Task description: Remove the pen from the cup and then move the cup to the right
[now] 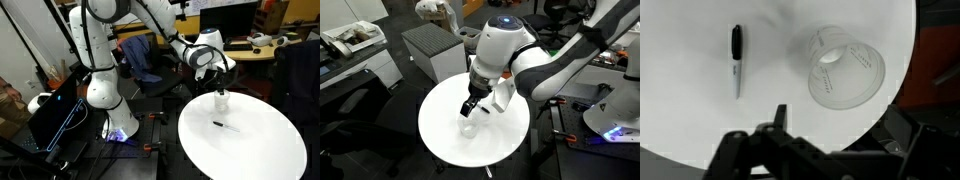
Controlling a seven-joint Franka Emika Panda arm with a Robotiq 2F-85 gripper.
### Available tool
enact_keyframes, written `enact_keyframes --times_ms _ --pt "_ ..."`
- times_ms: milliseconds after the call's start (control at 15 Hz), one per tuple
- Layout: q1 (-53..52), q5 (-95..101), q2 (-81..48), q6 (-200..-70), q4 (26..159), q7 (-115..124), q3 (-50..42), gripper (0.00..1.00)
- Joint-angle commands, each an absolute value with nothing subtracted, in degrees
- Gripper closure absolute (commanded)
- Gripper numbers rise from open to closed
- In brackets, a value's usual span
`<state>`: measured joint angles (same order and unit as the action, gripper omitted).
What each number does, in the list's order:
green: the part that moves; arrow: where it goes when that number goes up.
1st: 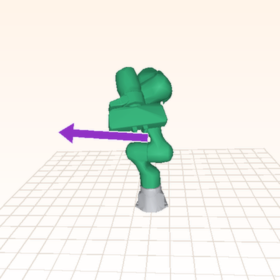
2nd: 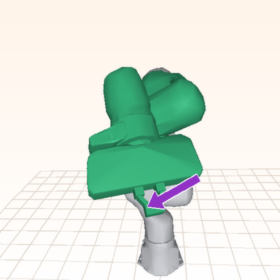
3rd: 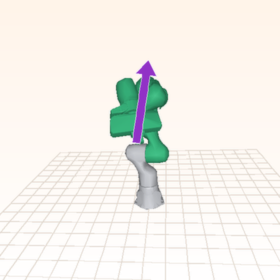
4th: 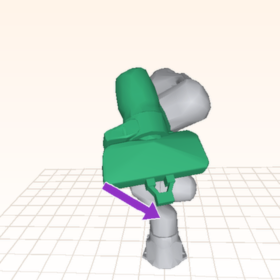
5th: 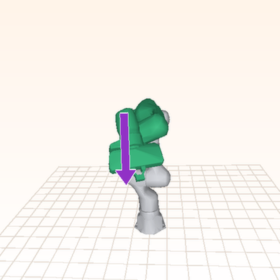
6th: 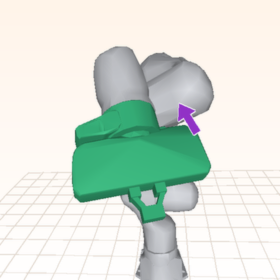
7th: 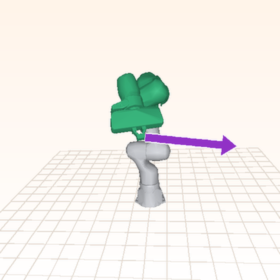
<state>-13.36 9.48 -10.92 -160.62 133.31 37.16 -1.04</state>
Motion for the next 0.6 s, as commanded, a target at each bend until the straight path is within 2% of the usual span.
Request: enact_keyframes --times_ms 0,533 --pt "-12.8 8.4 -9.3 -156.9 134.0 35.8 -0.2 0.00" --pt "-11.9 8.0 -12.0 -155.8 132.0 35.4 -0.3 0.00"
